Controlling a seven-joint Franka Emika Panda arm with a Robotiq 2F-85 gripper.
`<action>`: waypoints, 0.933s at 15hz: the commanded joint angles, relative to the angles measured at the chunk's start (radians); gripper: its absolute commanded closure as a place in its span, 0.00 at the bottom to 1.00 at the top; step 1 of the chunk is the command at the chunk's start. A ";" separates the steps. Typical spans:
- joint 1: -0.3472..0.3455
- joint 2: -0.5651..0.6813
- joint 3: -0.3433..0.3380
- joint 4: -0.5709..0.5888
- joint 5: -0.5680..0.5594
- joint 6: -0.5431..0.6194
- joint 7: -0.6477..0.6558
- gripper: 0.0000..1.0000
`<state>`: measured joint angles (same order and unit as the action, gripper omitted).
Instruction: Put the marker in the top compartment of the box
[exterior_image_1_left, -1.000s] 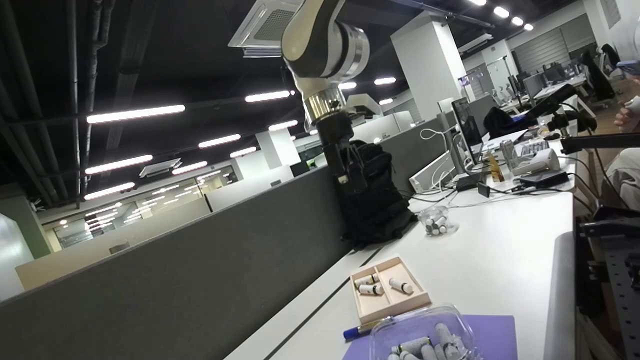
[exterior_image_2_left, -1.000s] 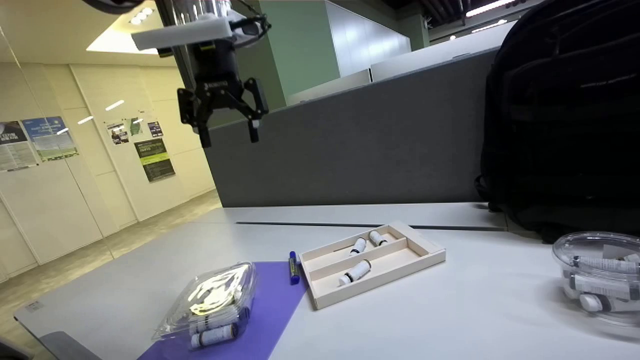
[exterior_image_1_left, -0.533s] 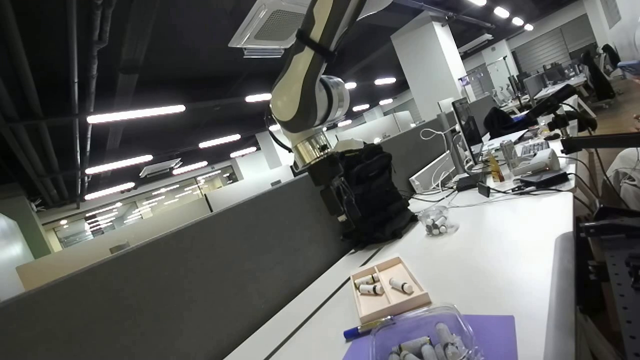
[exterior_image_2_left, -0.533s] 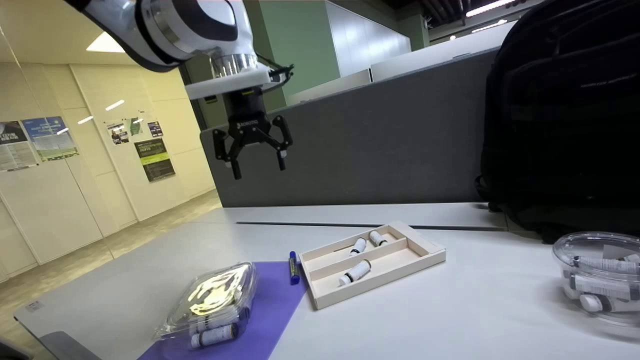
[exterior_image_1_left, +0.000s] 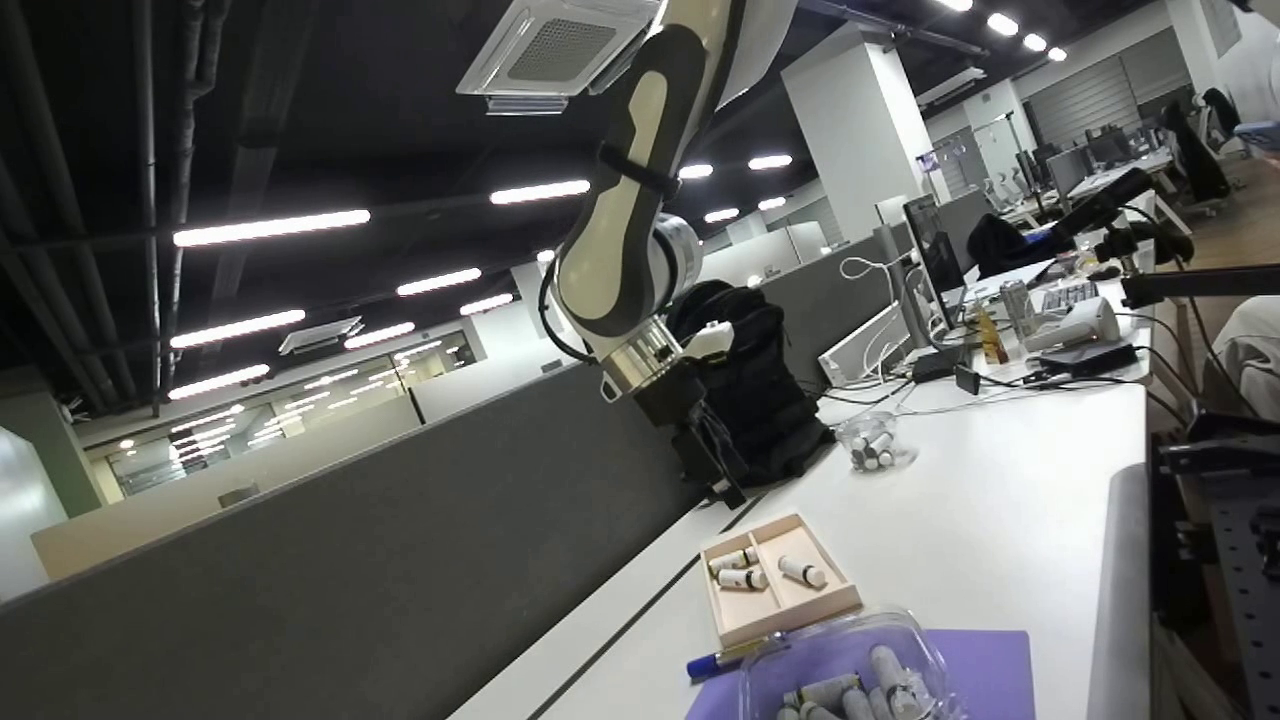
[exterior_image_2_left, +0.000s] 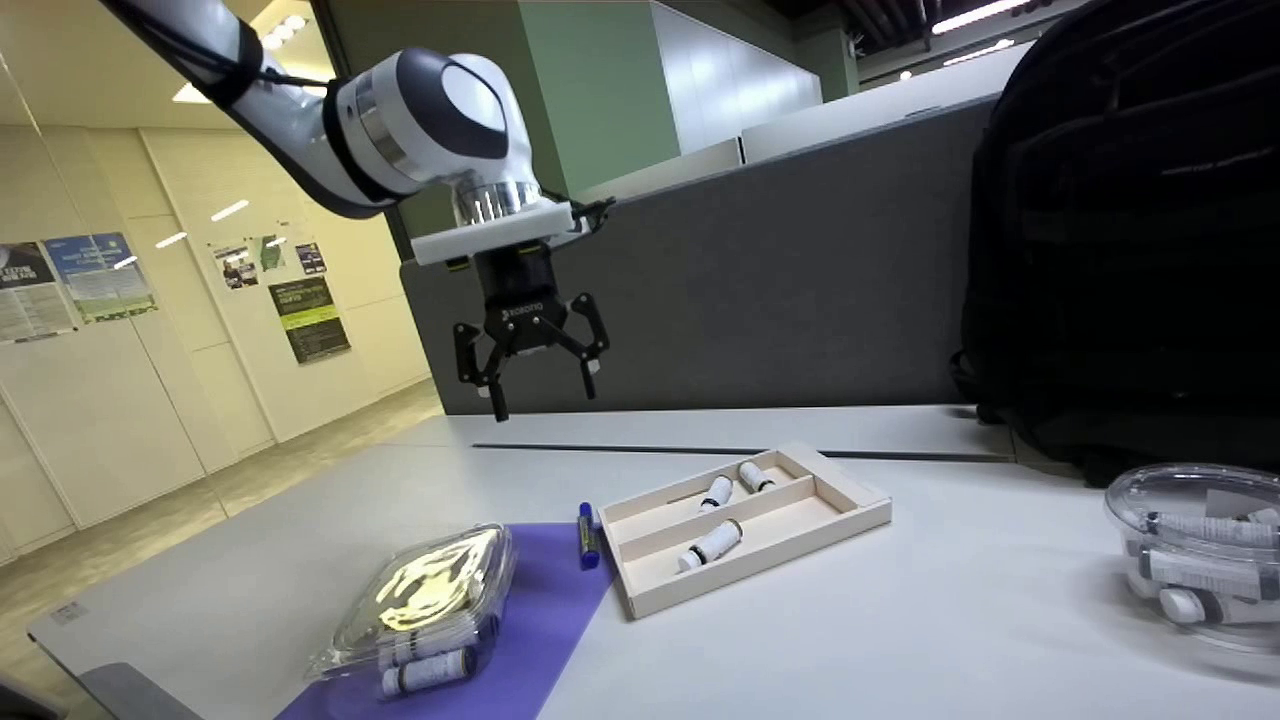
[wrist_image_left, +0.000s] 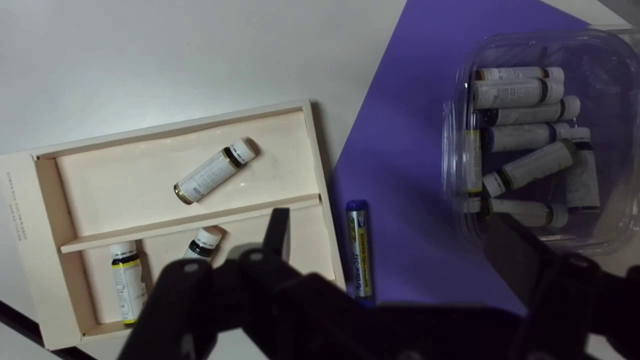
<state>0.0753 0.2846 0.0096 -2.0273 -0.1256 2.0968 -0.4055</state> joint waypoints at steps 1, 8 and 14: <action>-0.011 0.045 0.017 0.018 -0.045 -0.023 0.042 0.00; -0.025 0.060 0.031 0.003 -0.028 -0.032 0.009 0.00; -0.025 0.084 0.045 -0.093 -0.009 0.305 0.060 0.00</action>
<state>0.0670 0.3569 0.0329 -2.0667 -0.1356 2.2451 -0.3858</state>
